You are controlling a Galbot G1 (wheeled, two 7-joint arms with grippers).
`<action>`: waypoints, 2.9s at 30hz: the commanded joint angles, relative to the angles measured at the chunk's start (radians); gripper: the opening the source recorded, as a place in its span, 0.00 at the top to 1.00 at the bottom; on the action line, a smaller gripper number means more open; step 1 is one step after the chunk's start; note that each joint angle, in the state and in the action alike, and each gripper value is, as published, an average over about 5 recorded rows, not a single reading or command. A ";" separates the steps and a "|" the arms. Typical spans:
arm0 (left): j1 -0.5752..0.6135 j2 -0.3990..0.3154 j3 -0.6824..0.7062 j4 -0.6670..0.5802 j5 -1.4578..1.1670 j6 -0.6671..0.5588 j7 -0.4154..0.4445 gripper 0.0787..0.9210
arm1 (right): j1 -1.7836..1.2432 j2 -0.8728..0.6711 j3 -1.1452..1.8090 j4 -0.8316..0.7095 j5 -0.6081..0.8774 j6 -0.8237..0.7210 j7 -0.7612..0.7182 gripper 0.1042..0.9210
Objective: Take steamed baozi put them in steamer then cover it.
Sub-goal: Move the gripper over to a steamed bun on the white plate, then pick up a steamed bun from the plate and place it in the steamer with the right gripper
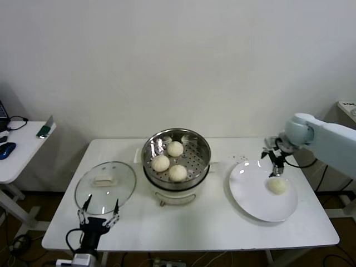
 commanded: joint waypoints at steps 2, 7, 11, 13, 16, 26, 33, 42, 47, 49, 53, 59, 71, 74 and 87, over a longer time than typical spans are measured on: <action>-0.002 -0.003 -0.003 0.001 0.002 0.003 0.000 0.12 | -0.299 -0.037 0.239 -0.179 -0.135 0.031 -0.035 0.12; 0.001 -0.006 -0.006 0.006 0.003 0.001 0.000 0.12 | -0.331 0.011 0.293 -0.255 -0.195 0.073 -0.040 0.12; 0.002 -0.007 -0.009 0.011 0.005 -0.001 0.000 0.12 | -0.329 0.054 0.318 -0.312 -0.204 0.093 -0.045 0.12; 0.002 -0.007 -0.009 0.015 0.007 -0.002 0.000 0.12 | -0.324 0.077 0.329 -0.336 -0.203 0.101 -0.046 0.12; -0.001 -0.007 -0.009 0.019 0.010 -0.002 -0.001 0.12 | -0.311 0.109 0.333 -0.363 -0.202 0.110 -0.047 0.12; -0.006 -0.007 -0.011 0.025 0.014 -0.002 -0.001 0.12 | -0.296 0.189 0.330 -0.437 -0.210 0.142 -0.060 0.12; -0.005 -0.009 -0.013 0.026 0.015 -0.002 -0.001 0.12 | -0.280 0.205 0.306 -0.443 -0.206 0.147 -0.079 0.13; -0.002 -0.010 -0.015 0.027 0.015 -0.005 -0.002 0.12 | -0.274 0.195 0.297 -0.435 -0.200 0.154 -0.091 0.25; 0.000 -0.012 -0.015 0.024 0.014 -0.006 -0.002 0.12 | -0.255 0.185 0.279 -0.421 -0.172 0.148 -0.092 0.29; 0.001 -0.012 -0.015 0.024 0.014 -0.007 -0.002 0.12 | -0.234 0.178 0.264 -0.409 -0.145 0.143 -0.091 0.30; 0.000 -0.011 -0.015 0.021 0.013 -0.007 -0.001 0.12 | -0.119 0.160 0.169 -0.357 -0.025 0.111 -0.086 0.31; -0.009 -0.011 -0.005 0.019 0.013 -0.007 -0.001 0.12 | 0.185 0.186 -0.104 -0.279 0.220 0.054 -0.082 0.31; -0.015 -0.020 0.025 0.005 0.014 -0.018 0.003 0.12 | 0.563 0.444 -0.421 -0.212 0.698 -0.048 -0.056 0.30; -0.019 -0.024 0.031 -0.003 0.013 -0.018 0.005 0.12 | 0.585 0.531 -0.462 -0.213 0.760 -0.056 -0.045 0.30; -0.026 -0.005 0.011 -0.010 -0.014 -0.029 0.008 0.12 | 0.487 0.728 -0.475 -0.190 0.808 -0.111 0.011 0.30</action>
